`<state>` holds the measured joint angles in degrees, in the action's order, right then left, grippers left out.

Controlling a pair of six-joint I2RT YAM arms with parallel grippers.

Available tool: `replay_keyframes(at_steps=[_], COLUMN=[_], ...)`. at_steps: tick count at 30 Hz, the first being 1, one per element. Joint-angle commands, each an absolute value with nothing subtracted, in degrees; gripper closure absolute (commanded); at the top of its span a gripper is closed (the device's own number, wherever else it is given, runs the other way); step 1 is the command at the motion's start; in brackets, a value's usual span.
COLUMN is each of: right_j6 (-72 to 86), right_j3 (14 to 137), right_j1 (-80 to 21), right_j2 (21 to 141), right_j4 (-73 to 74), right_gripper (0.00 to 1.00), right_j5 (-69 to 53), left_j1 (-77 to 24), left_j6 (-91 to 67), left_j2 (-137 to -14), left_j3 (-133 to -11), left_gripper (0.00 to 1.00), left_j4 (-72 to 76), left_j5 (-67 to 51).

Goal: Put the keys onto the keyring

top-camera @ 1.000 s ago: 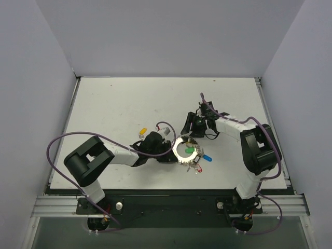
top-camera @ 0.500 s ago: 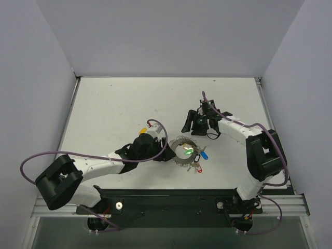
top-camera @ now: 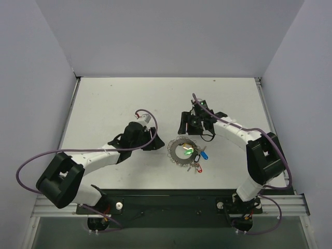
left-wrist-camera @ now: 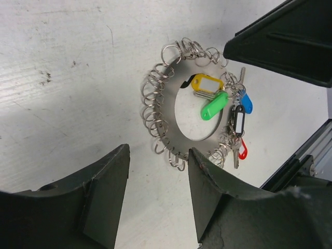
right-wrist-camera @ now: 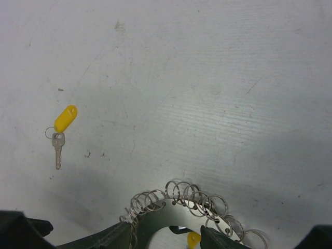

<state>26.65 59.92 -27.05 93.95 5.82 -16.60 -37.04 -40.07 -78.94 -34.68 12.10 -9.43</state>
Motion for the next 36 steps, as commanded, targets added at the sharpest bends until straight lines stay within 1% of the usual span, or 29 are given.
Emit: replay_keyframes(at_steps=[1,17,21,25,36], right_j6=[23.6,17.3,16.1,15.8,15.7], right_j3=[62.6,68.0,70.8,70.4,68.8], right_j1=[-28.6,-34.8,-35.9,-36.4,-36.8], right_j2=[92.5,96.3,99.0,99.5,99.4], right_j4=[8.8,12.0,14.6,15.5,15.7], right_gripper=[0.46,0.47,0.49,0.51,0.52], right_j5=[-12.9,-12.7,-13.4,-13.1,-13.1], left_j1=[-34.8,-34.2,-34.2,-34.1,-34.1], left_j6=[-34.2,-34.5,-34.6,-34.5,-34.1], left_j2=[-79.5,-82.0,-82.1,-82.2,-83.9], left_j3=[-39.7,-37.5,-37.9,-38.0,-38.4], left_gripper=[0.42,0.42,0.42,0.42,0.43], left_j4=[7.5,11.7,11.6,11.2,11.2], left_j5=[-11.2,-15.6,-15.9,-16.0,-17.0])
